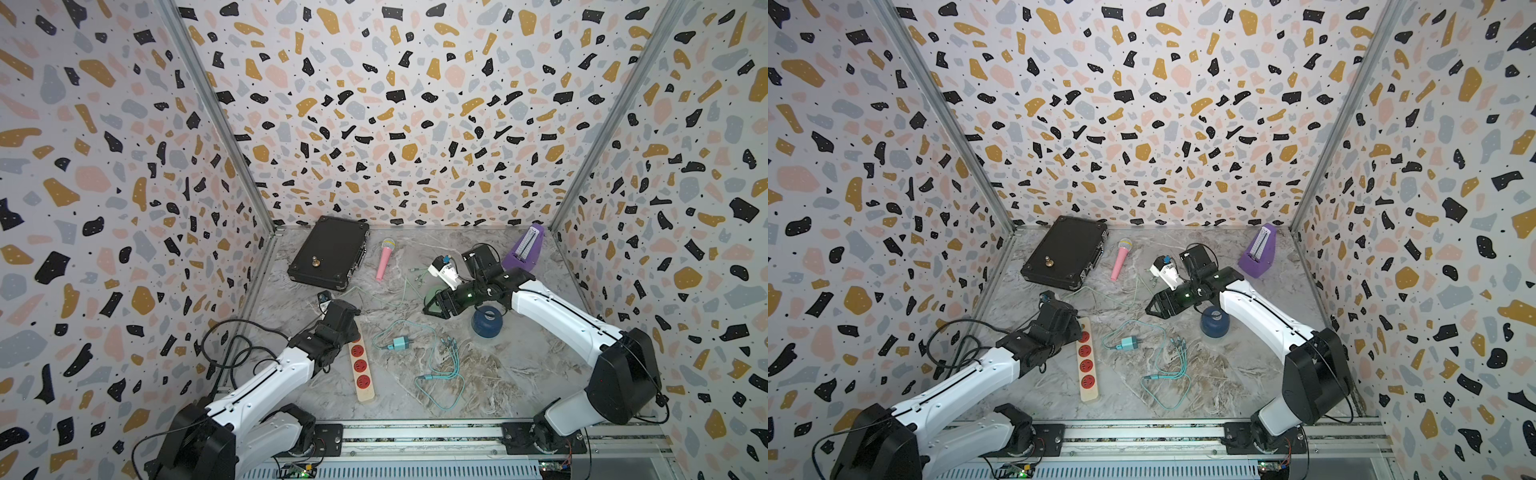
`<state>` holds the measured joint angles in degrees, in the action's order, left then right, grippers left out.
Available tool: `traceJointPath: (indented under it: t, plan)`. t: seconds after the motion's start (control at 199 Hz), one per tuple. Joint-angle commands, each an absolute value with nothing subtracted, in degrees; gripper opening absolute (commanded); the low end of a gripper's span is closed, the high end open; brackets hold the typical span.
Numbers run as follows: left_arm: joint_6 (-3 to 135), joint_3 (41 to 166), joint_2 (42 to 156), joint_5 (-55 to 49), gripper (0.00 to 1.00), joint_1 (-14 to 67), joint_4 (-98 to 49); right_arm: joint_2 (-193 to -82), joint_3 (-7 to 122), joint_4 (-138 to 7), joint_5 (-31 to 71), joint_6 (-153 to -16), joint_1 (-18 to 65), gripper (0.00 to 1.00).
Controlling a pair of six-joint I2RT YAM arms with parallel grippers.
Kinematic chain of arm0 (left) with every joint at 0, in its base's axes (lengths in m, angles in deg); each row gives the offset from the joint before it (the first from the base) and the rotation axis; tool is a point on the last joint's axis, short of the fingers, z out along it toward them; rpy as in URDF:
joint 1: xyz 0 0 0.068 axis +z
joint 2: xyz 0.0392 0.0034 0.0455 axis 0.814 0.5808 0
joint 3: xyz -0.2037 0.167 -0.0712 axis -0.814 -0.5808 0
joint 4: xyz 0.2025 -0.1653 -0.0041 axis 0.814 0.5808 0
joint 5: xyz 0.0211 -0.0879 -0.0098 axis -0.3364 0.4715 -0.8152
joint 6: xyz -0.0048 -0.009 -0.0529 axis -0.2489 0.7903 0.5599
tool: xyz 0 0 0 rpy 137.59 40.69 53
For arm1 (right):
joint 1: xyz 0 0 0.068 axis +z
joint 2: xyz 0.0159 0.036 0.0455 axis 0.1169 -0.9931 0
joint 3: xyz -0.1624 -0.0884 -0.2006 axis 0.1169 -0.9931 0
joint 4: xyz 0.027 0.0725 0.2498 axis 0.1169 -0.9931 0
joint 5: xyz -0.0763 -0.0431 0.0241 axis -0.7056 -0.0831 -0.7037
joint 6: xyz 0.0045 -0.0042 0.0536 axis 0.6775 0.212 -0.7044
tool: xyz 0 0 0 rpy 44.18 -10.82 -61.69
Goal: Charge the cordless meat grinders
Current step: Insert the plug into the socket.
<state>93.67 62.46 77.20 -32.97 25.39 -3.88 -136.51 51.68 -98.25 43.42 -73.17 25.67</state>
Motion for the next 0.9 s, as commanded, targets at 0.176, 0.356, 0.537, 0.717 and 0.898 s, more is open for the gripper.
traceJointPath:
  t: [0.176, 0.356, 0.537, 0.717, 0.898]
  plan:
    - [100.09, 61.32, 80.48, -35.73, 0.00, 19.34, 5.05, -134.81, 49.75, -98.19, 42.97, -74.02, 25.89, 0.71]
    - [103.90, 61.25, 78.54, -37.33, 0.00, 15.34, 9.78, -132.88, 46.41, -95.46, 43.18, -75.64, 25.90, 0.71]
    - [106.71, 60.53, 79.52, -38.03, 0.00, 12.58, 10.88, -132.32, 44.96, -93.43, 44.20, -77.17, 25.89, 0.71]
    - [106.20, 60.96, 84.35, -37.03, 0.00, 12.48, 9.29, -130.77, 44.83, -94.25, 43.45, -76.35, 25.89, 0.71]
    - [102.77, 63.35, 88.82, -38.17, 0.00, 12.96, 8.13, -130.13, 44.46, -95.15, 43.58, -76.06, 25.89, 0.71]
